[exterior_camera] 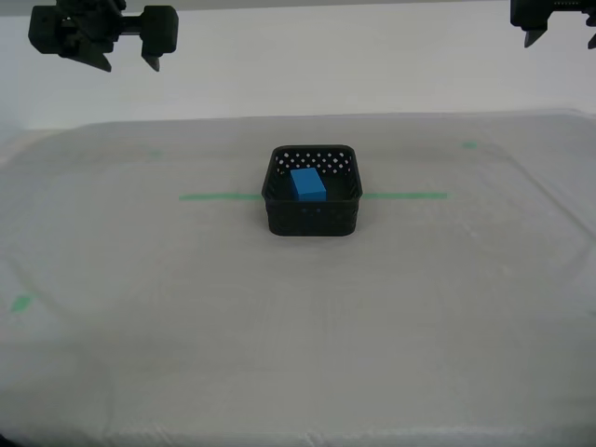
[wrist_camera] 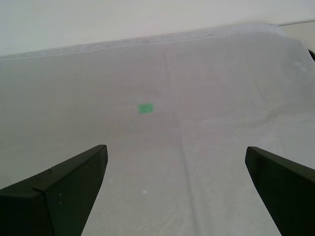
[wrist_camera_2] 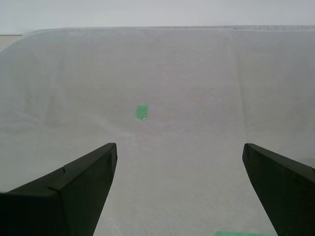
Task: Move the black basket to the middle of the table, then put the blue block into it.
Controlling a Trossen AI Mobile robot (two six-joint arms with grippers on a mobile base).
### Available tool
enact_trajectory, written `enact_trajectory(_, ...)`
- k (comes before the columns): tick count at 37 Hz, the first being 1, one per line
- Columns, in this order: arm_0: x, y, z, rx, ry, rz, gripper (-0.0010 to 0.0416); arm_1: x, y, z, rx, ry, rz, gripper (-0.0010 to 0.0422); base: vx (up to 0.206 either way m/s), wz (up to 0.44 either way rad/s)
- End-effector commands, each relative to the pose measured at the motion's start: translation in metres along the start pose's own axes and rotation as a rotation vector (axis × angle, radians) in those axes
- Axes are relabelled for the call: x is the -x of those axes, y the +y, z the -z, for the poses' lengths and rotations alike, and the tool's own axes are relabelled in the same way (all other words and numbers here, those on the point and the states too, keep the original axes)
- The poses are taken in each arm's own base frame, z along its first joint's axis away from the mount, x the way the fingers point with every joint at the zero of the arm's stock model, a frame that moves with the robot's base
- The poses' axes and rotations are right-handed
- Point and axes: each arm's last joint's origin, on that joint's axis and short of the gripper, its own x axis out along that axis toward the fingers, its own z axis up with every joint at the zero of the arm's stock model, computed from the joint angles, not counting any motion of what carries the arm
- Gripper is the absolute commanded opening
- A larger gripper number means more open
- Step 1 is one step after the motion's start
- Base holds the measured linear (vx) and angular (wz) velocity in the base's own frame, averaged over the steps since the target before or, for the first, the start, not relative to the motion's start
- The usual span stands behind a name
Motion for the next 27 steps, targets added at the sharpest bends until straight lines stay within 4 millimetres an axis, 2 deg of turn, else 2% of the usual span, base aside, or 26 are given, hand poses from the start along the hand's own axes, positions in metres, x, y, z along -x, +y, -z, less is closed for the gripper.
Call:
enact_trajectory(1, 0.0002, 0.0003, -0.0005, 0.000, -0.003, -0.003, 0.0394, 0.0003, 0.0002, -0.0005, 0.001, -0.003, -0.002, 0.0350, 0.000, 0.000)
enact_trajectory(27, 0.0002, 0.0003, -0.0005, 0.000, -0.003, -0.003, 0.0393, 0.0003, 0.0002, -0.0005, 0.001, -0.003, -0.002, 0.0350, 0.000, 0.000)
